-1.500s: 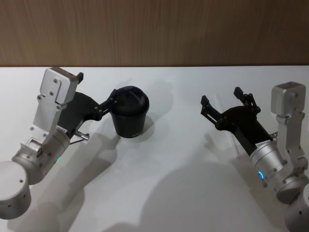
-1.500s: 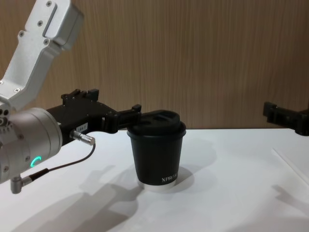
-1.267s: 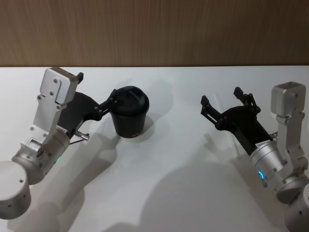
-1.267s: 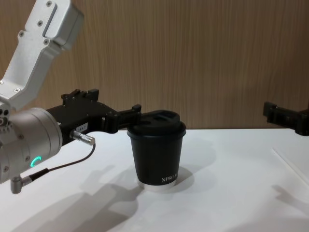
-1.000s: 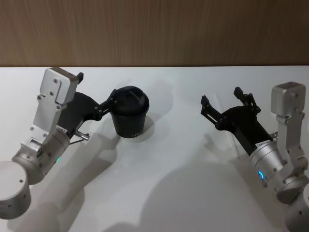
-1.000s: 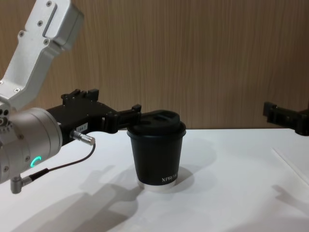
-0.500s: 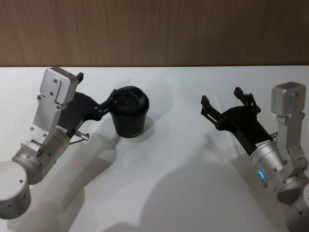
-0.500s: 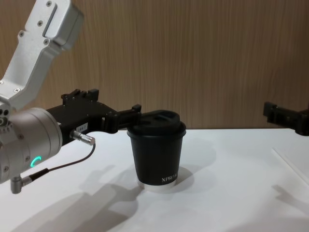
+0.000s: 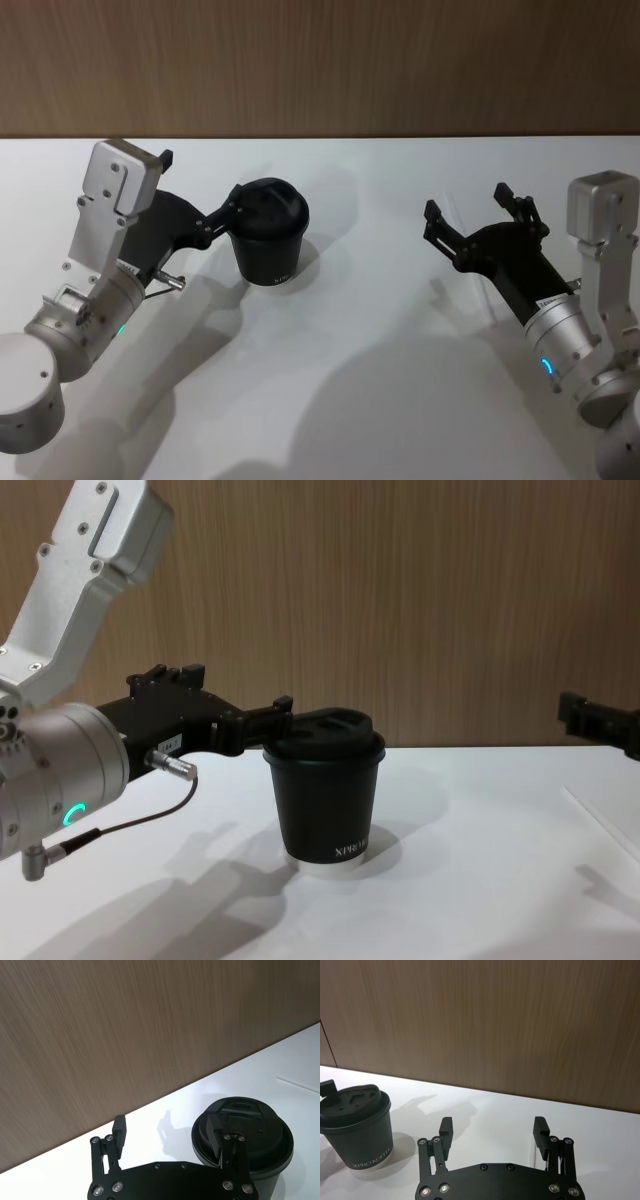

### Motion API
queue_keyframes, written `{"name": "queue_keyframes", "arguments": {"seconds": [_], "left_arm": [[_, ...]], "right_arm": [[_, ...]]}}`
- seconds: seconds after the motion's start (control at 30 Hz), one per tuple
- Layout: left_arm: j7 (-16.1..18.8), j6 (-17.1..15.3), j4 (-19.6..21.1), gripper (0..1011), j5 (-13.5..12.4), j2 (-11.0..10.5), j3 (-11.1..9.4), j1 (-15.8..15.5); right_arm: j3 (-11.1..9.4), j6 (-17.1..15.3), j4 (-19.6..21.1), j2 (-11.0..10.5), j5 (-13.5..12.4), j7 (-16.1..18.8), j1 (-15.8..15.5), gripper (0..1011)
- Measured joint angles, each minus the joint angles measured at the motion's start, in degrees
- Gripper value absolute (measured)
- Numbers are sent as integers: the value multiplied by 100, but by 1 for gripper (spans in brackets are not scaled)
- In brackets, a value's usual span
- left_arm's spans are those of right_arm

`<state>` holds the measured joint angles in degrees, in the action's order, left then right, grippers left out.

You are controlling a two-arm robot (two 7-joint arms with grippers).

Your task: Pick up the straw with one hand, pass it to the other hand, and insert it into the cup.

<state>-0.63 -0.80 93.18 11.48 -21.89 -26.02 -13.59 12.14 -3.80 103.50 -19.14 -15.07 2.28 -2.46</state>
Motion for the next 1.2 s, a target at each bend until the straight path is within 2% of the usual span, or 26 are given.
{"name": "queue_keyframes", "arguments": {"seconds": [0.77,1.2], "left_arm": [[0,0,0,1003,0,0,0,0],[0,0,0,1003,0,0,0,0]], "right_arm": [[-126,-588,150,1,124,-138,-168,1001],[-243,-787,-85,-76,104,43,-116,1001]]}}
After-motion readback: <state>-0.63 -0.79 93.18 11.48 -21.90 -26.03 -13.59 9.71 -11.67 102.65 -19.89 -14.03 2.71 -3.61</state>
